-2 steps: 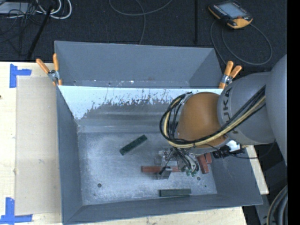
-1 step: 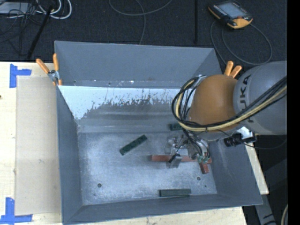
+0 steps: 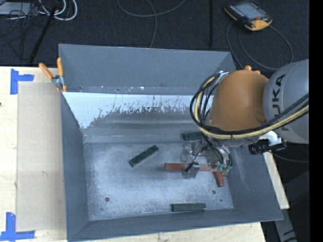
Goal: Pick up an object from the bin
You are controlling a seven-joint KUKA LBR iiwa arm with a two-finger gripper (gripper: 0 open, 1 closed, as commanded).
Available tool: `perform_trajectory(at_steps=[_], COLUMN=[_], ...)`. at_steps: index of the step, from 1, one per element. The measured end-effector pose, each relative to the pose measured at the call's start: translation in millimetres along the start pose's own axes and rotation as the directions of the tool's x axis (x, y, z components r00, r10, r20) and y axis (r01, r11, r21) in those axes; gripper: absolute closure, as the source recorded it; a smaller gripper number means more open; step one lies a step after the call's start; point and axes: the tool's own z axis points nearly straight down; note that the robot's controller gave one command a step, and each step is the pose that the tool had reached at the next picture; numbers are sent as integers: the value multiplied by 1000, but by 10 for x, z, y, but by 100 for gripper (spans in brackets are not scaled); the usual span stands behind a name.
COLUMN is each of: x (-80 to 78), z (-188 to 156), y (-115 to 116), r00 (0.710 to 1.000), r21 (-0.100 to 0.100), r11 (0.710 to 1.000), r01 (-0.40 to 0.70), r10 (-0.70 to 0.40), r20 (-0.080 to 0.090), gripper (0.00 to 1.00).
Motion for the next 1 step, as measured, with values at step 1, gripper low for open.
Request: perform_trajectory(at_steps=[1], x=[48], z=[-606], y=[67], r00=[999], r21=[-2], r11=[999], r01=[35], r10=[-35], r20=[2], gripper=[100])
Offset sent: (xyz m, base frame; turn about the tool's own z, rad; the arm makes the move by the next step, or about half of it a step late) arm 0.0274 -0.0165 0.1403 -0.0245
